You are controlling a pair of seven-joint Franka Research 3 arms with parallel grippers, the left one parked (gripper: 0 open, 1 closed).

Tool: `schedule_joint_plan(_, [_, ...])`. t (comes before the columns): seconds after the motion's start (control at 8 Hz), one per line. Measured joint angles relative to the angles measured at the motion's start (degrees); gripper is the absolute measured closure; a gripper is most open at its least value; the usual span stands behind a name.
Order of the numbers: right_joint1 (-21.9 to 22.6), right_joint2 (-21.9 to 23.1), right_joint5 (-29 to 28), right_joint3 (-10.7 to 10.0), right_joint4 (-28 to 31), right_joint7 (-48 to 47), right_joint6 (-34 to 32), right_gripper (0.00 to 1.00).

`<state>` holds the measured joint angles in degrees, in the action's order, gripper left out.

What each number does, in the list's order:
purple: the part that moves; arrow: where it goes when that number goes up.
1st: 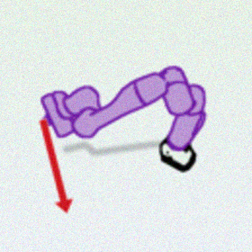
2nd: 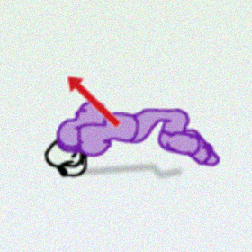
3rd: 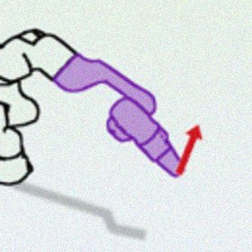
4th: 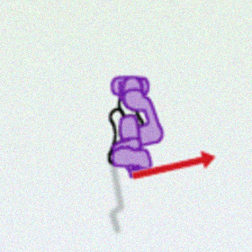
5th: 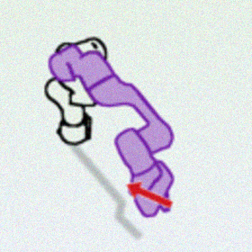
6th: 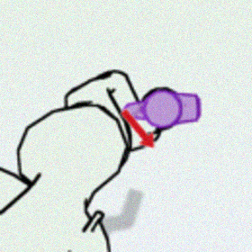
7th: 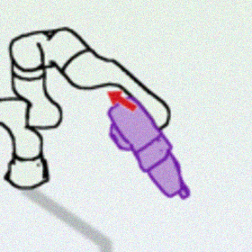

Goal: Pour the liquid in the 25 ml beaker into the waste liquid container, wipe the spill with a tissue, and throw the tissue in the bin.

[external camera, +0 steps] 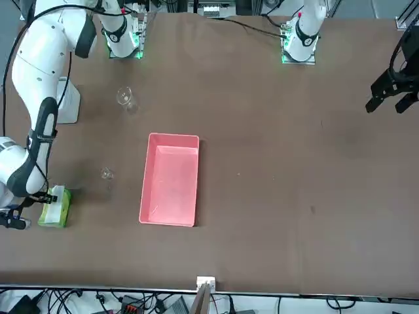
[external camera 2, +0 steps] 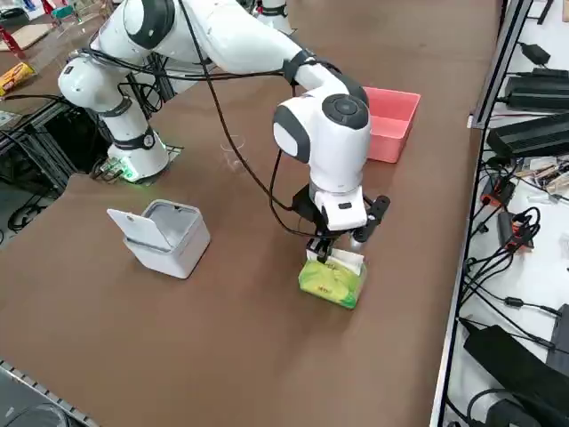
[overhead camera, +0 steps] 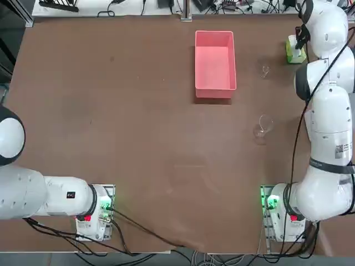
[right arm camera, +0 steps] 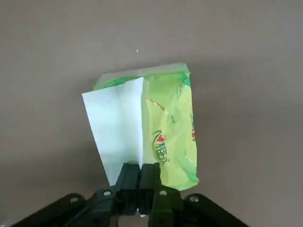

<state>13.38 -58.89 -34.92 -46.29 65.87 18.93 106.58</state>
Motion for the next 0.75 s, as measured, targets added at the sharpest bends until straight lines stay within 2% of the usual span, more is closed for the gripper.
schedule_joint_plan(0.75, [1.1, 2.35, 1.38, -0.91, -1.19, 0.0, -1.21, 0.98])
